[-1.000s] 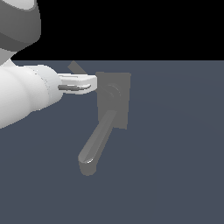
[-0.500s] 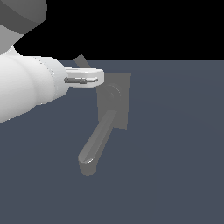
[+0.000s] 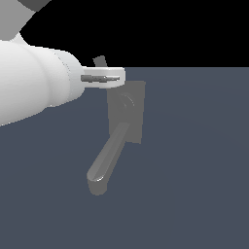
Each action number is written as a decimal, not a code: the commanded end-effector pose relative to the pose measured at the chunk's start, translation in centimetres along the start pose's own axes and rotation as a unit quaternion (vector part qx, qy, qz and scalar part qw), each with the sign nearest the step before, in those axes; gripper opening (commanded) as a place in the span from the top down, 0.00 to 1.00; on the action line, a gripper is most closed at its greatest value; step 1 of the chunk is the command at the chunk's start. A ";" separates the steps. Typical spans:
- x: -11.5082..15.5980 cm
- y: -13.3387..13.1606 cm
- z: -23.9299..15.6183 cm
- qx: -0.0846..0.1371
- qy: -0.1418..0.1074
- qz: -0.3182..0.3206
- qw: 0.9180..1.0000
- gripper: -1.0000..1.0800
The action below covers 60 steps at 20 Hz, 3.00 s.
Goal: Turn on the faucet by rotating a designated handle.
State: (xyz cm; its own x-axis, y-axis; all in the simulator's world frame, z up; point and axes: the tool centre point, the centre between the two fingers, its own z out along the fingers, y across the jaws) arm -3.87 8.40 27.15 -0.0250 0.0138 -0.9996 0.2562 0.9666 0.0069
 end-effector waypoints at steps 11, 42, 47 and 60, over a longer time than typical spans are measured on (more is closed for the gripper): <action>-1.5 -2.8 0.2 0.000 -0.005 0.001 1.000 1.00; -1.3 -12.2 0.2 -0.002 -0.008 0.002 1.000 1.00; -1.3 -14.0 0.5 -0.001 -0.013 0.004 1.000 1.00; 1.5 -16.1 0.1 0.000 -0.007 0.002 1.000 1.00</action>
State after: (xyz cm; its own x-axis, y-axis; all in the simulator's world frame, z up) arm -8.29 -6.44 25.13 -0.0293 0.0155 -0.9995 0.2484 0.9686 0.0078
